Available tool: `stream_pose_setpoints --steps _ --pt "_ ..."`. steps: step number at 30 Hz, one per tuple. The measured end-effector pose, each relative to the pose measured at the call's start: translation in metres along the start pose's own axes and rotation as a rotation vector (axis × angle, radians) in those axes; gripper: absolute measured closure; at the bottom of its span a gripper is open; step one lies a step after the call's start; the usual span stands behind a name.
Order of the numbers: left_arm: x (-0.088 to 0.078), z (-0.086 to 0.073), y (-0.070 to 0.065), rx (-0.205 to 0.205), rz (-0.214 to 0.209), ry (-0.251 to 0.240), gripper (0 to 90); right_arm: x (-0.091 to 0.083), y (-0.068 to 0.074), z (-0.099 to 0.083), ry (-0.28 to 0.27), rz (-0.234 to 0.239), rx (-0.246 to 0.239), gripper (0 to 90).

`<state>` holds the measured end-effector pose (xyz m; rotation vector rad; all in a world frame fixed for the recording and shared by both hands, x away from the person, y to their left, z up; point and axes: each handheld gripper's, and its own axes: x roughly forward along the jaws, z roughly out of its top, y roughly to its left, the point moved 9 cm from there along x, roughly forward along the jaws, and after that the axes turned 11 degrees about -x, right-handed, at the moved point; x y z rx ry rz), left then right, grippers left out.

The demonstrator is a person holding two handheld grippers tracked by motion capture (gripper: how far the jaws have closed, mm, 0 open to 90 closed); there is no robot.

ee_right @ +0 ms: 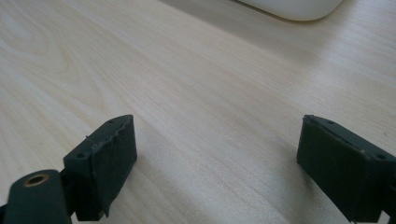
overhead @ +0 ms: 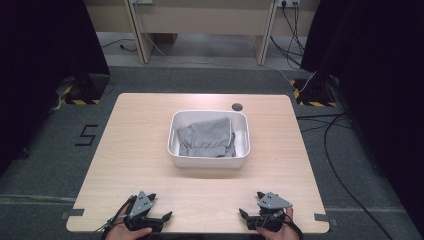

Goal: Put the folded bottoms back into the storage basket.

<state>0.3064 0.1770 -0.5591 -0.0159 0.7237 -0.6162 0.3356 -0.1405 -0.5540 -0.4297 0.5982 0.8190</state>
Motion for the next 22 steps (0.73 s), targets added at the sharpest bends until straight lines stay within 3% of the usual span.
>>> stream_pose_setpoints --steps 22 --pt "0.0006 0.0002 0.0003 0.002 -0.005 -0.004 12.8 -0.0002 -0.0002 -0.0004 -0.007 -0.001 -0.003 13.0"
